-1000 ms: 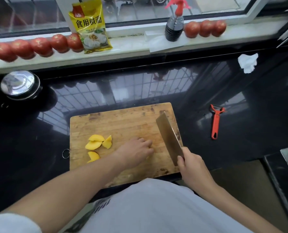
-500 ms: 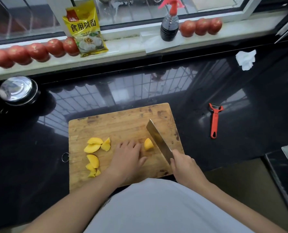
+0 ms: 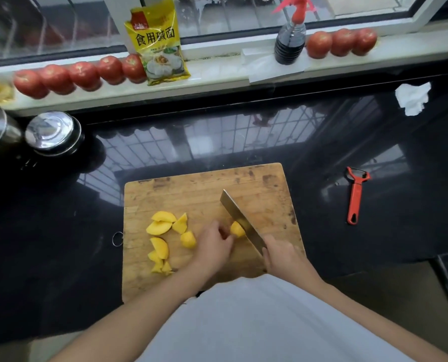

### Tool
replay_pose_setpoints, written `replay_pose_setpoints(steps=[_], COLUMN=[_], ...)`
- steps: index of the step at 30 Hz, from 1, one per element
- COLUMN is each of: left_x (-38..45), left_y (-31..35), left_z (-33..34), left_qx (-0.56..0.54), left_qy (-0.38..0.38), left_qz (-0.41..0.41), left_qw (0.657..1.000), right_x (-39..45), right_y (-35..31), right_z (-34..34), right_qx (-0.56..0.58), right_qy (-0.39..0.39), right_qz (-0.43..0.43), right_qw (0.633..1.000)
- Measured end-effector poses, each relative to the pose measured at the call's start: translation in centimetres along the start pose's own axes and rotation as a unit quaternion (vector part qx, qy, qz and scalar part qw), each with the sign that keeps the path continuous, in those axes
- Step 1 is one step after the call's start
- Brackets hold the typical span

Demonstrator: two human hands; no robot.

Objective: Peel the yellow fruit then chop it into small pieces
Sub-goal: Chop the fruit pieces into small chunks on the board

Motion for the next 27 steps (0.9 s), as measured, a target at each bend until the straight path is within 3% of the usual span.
replay_pose_setpoints(steps=[4, 10, 27], left_x=[1.2, 1.1, 1.1], left_y=[-0.5, -0.3, 0.8], left_z=[1.3, 2.0, 2.5], left_qx=[-0.086, -0.15, -0.094], left_qy=[-0.015, -0.023, -0.042], left_qz=[-0.099, -0.162, -0.135], left_qw=[0.991, 0.975, 0.985], right_x=[-0.6, -2.5, -2.3], right_y=[0.1, 0.7, 0.3], right_z=[-0.8, -1.2, 0.0], right_qx=[-0.007, -0.043, -0.109], right_qy=[0.042, 0.05, 0.012], right_qz=[0.006, -0.017, -0.052], right_qw=[0.999, 0.998, 0.993])
Point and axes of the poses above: each hand's wrist, its own x-axis towards the middle knuckle, its own z-axis out of the palm, y = z × x, the point moved 3 cm from there along x, towards the middle knuckle, and after that the axes turned 8 degrees about -x, right-handed, at the moved point
